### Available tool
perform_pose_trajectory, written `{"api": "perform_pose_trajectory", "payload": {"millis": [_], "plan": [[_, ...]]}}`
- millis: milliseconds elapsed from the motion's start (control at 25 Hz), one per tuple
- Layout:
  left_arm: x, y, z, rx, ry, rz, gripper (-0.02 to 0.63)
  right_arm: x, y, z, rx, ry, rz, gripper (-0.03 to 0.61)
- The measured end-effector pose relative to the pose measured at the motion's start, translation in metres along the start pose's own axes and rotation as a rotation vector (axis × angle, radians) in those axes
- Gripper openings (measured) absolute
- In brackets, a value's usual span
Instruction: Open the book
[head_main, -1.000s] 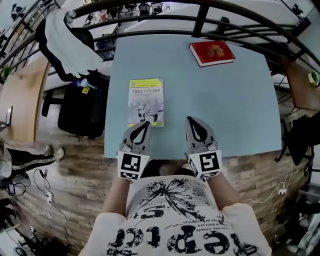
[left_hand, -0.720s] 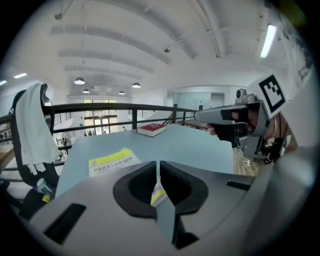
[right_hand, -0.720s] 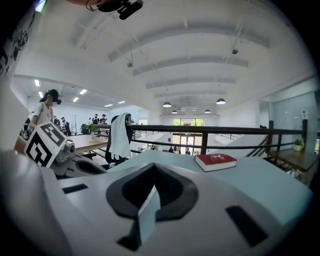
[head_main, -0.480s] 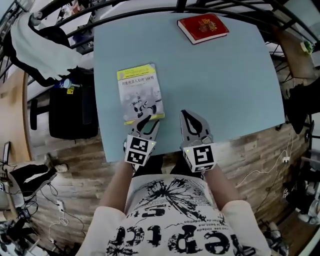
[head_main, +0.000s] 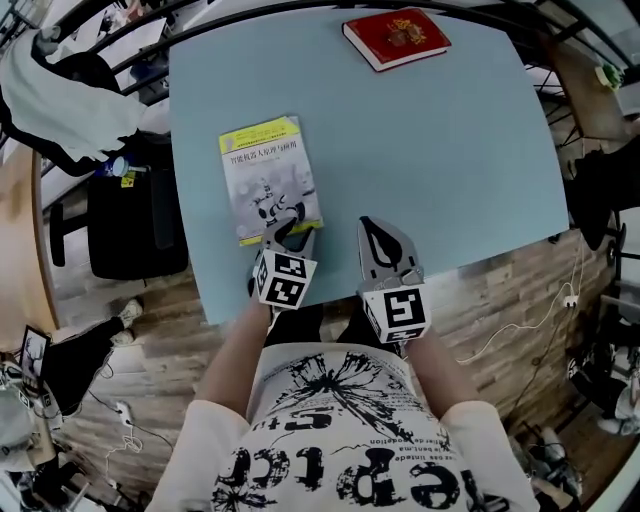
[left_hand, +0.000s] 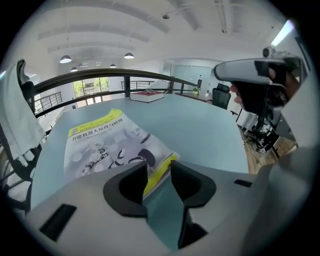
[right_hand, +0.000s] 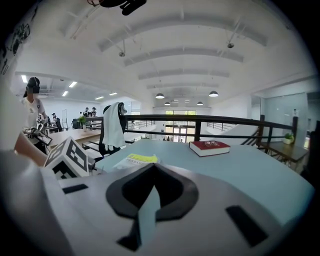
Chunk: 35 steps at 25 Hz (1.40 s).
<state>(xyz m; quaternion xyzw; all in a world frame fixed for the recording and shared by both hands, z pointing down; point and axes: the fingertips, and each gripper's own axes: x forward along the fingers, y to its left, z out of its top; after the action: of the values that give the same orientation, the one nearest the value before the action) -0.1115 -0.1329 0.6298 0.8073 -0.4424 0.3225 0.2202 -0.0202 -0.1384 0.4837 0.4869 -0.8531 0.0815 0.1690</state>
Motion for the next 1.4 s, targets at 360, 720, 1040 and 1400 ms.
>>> {"api": "perform_pose_trajectory", "payload": {"millis": [360,720,1040,1400], "plan": [[-0.003,0.002,0.002,-0.035,-0.016,-0.016,0.067,0.000,0.001,0.002,0.004,-0.004,0.018,0.011],[-0.028,0.011,0.022,-0.038,-0.099,-0.010,0.034,0.008,0.018,0.015,-0.021,-0.019,0.066,0.011],[-0.080,0.031,0.044,-0.057,-0.209,0.045,0.035,0.022,0.042,0.037,-0.054,-0.049,0.119,0.011],[-0.149,0.079,0.030,-0.151,-0.326,0.176,0.035,0.033,0.084,0.053,-0.097,-0.073,0.179,0.011]]}}
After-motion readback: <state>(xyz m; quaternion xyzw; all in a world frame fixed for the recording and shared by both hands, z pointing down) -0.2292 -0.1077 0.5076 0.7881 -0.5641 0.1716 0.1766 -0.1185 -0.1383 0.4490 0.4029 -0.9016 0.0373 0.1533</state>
